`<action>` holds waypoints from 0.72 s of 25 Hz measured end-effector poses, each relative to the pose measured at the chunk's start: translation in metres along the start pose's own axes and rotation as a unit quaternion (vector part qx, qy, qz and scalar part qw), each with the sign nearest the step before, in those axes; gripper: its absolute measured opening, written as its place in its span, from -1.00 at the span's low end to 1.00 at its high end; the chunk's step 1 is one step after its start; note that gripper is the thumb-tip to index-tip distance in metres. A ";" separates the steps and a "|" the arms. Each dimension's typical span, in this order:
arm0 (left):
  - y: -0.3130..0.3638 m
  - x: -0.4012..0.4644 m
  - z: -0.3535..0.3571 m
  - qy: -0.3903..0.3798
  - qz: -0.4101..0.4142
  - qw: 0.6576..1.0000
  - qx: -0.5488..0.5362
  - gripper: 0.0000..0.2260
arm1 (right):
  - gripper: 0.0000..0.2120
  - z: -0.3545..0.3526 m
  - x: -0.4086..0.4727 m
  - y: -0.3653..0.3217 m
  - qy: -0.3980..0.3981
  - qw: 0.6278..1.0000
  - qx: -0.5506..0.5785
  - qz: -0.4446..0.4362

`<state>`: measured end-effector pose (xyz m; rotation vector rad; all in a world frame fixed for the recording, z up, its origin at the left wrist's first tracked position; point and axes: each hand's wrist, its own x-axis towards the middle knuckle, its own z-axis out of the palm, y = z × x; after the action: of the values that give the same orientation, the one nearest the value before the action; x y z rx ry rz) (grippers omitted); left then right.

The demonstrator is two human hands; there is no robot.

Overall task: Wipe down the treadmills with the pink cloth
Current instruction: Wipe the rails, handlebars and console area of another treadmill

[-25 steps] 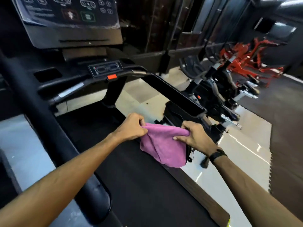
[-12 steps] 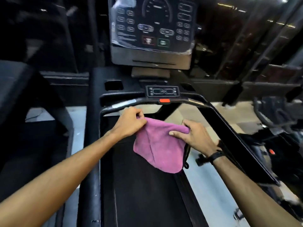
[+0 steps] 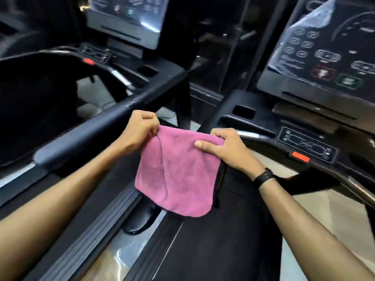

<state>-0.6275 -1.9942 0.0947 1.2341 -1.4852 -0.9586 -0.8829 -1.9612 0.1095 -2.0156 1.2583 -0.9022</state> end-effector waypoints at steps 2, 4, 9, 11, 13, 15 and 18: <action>-0.006 -0.020 -0.031 0.032 -0.025 0.999 -0.013 -0.93 | -0.46 0.018 0.013 -0.015 -0.054 0.995 0.089 -0.002; -0.031 -0.040 -0.046 0.041 -0.062 0.997 0.027 -0.95 | -0.43 0.046 0.019 -0.007 -0.091 0.994 0.066 0.004; -0.139 -0.102 -0.042 -0.036 -0.220 0.958 0.182 -0.75 | -0.40 0.139 0.000 0.050 -0.208 0.937 -0.273 0.057; -0.159 -0.118 -0.038 -0.041 -0.229 0.958 0.166 -0.60 | -0.11 0.172 -0.018 0.035 -0.215 0.919 -0.330 -0.008; -0.166 -0.125 -0.041 0.012 -0.233 0.964 0.130 -0.56 | -0.04 0.207 -0.043 0.009 -0.300 0.893 -0.334 -0.033; -0.173 -0.133 -0.049 0.061 -0.237 0.962 0.121 -0.55 | -0.16 0.234 -0.073 -0.002 -0.347 0.859 -0.374 -0.054; -0.183 -0.149 -0.063 0.113 -0.265 0.951 0.108 -0.59 | -0.43 0.254 -0.051 0.010 -0.348 0.829 -0.436 -0.048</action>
<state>-0.5155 -1.8811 -0.0907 1.8974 -1.1154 -0.9663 -0.7030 -1.8859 -0.0618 -2.7117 1.2088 0.5279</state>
